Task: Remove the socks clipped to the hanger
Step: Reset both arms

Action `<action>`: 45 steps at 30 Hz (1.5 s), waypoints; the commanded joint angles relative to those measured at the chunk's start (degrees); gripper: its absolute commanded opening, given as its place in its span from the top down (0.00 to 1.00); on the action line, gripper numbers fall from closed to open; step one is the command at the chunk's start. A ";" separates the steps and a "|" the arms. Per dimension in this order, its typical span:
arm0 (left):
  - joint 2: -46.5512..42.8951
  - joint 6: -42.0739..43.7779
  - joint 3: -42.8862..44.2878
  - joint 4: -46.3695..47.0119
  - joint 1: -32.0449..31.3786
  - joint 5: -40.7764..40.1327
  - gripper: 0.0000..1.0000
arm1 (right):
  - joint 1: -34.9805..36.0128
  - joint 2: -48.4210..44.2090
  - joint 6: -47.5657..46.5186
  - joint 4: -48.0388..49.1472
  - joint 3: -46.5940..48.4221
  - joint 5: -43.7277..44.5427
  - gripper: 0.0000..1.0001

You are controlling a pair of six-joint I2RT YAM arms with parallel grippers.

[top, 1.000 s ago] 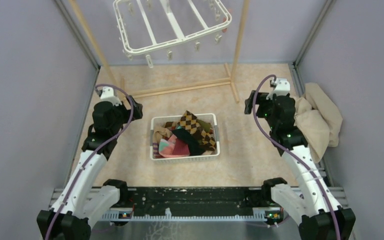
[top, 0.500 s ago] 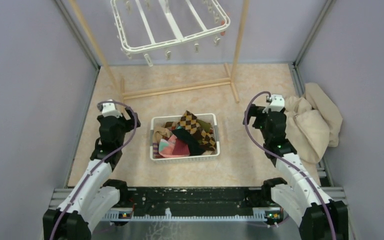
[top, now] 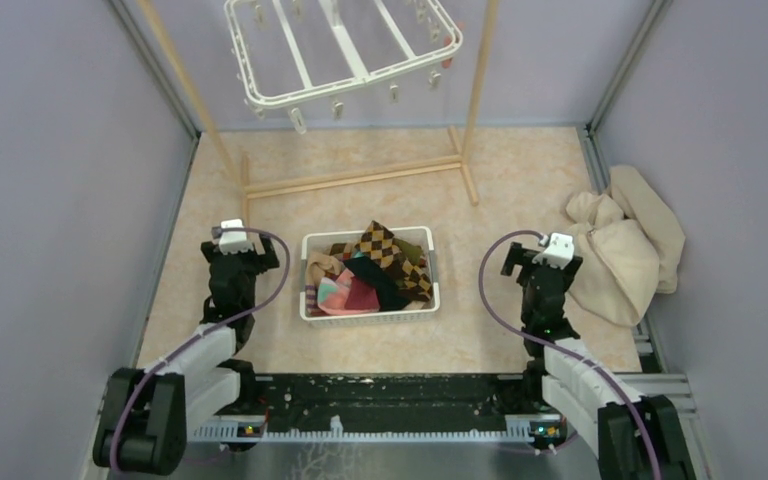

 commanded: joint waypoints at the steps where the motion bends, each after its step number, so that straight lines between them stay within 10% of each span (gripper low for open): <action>1: 5.35 2.21 -2.35 13.88 2.71 3.20 0.01 | -0.26 0.62 -3.78 16.32 -1.34 6.15 0.02; 15: 22.07 0.91 1.51 25.11 6.18 9.86 0.01 | -0.31 37.16 -9.38 64.30 -5.87 4.52 0.01; 45: 36.07 3.90 4.79 34.80 6.28 21.32 0.01 | -0.27 39.69 -11.05 59.59 -2.51 -1.07 0.02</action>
